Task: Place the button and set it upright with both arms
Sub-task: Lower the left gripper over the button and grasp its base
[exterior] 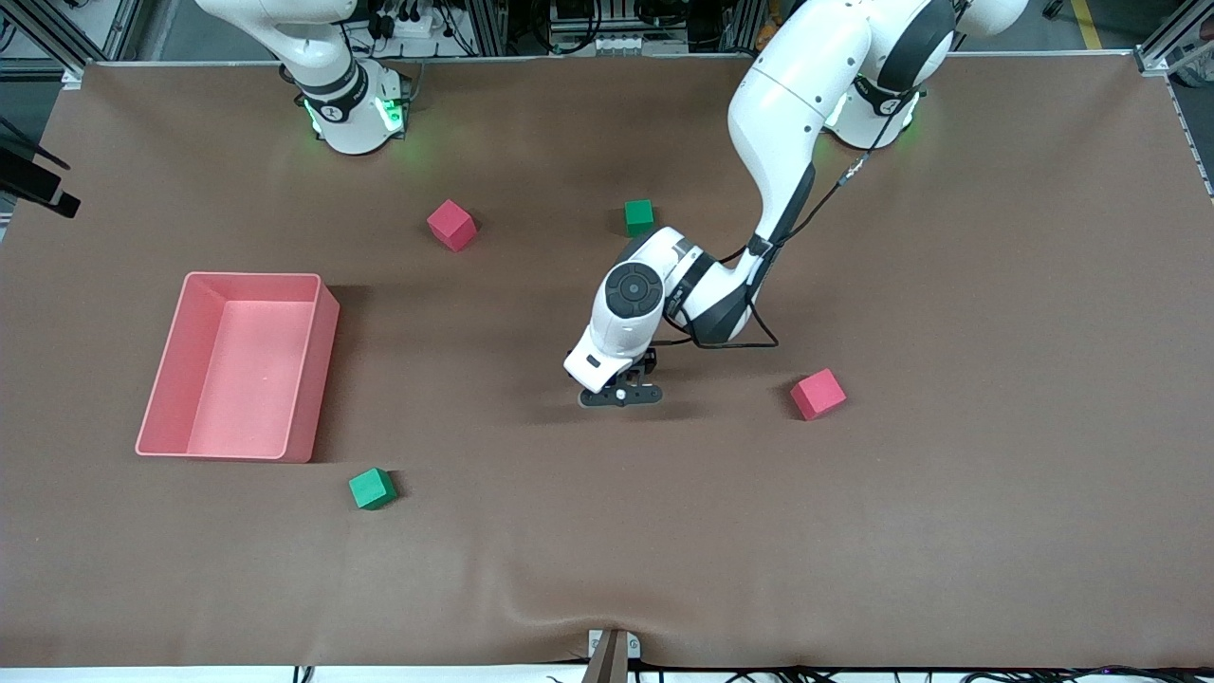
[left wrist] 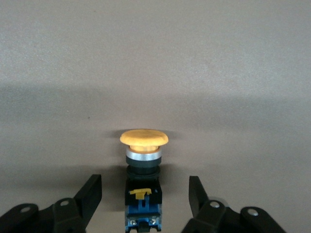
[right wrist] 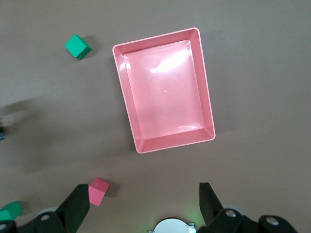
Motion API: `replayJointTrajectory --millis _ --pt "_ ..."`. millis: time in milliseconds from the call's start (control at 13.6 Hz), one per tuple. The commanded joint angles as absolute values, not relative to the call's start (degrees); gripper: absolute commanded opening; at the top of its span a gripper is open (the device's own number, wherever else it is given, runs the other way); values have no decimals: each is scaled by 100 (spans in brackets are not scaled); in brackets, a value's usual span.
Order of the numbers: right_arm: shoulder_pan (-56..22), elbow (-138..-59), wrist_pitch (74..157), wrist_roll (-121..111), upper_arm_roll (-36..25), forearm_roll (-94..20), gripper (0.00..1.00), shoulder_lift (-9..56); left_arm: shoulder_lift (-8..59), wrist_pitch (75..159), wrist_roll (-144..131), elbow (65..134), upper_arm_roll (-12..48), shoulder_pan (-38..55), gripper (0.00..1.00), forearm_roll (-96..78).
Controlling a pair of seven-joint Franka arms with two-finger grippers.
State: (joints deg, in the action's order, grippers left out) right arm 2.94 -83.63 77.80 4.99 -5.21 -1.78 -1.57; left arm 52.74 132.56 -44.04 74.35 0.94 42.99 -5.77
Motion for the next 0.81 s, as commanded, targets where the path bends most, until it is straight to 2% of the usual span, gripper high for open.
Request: replayJointTrajectory --millis 0,74,147,294,442,589,736 --pt "413 -8209 7725 458 -466 -290 100 -105 5352 13271 -4509 7330 17 4377 64 -282" --pt "396 -8209 7752 266 -457 -281 100 -105 5353 13271 -4526 7330 26 4377 37 -159" --pt "387 -8209 7752 -50 -440 -229 100 -114 5387 13271 -4544 7330 26 4377 28 -141" --pt "404 -8209 7761 -560 -466 -176 100 -114 5431 13271 -4544 7330 26 4377 24 -141" --pt "448 -8226 7866 -677 -483 -158 100 -97 5440 13271 -4553 7330 26 4377 25 -141" --pt "518 -8227 7884 -677 -483 -167 100 -88 5432 13271 -4544 7330 18 4412 0 -132" --pt "580 -8227 7884 -677 -483 -176 100 -97 5371 13263 -4535 7321 18 4403 0 -132"
